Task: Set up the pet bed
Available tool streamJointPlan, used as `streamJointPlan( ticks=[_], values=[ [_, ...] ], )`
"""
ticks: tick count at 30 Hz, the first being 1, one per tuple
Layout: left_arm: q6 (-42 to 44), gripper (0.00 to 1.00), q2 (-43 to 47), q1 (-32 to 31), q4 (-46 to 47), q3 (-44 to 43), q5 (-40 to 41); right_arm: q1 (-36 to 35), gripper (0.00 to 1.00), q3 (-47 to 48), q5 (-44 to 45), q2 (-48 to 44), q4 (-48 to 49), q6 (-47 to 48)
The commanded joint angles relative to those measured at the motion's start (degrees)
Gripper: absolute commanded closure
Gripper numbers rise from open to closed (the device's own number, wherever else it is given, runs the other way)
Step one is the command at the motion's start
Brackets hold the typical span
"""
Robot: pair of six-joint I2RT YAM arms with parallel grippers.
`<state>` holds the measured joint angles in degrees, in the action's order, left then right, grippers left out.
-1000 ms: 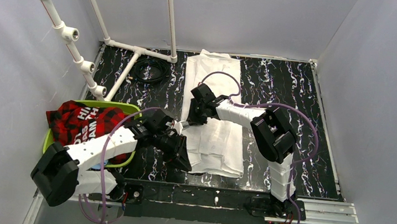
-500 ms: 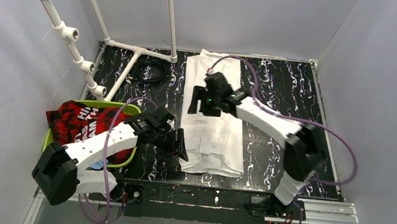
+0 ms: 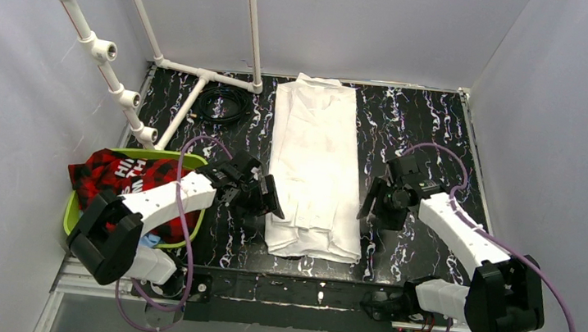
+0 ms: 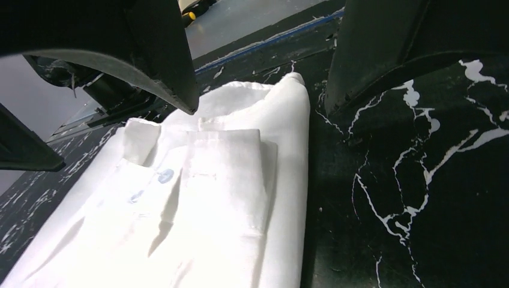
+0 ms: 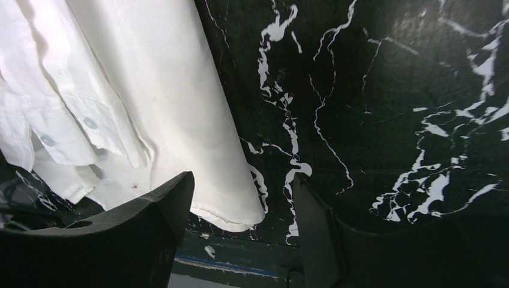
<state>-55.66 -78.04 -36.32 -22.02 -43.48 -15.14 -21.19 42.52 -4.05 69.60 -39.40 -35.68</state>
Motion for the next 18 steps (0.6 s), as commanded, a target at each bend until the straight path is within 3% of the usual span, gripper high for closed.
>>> streamJointPlan(
  ticks=[1,4,12,14,18],
  values=[
    [-2.25,0.30,-2.12,0.28,3.35,2.46,-1.11,1.62,0.34,-3.57,-7.88,-1.71,2.06,0.55],
    [-4.02,0.36,-2.38,0.28,4.00,4.56,-0.81,1.94,0.41,-7.13,-12.78,-0.88,4.81,0.09],
    [-1.54,0.36,-2.53,0.28,7.02,7.40,-0.58,1.94,0.55,-13.44,-17.40,1.28,10.51,0.05],
    [-1.69,0.45,-3.56,0.28,8.65,7.72,-2.17,1.94,0.60,-13.89,-17.47,1.98,11.58,0.06],
    [-2.40,0.72,-5.33,0.28,8.84,7.82,-3.02,1.94,0.64,-14.45,-17.41,2.91,13.41,-0.02]
  ],
)
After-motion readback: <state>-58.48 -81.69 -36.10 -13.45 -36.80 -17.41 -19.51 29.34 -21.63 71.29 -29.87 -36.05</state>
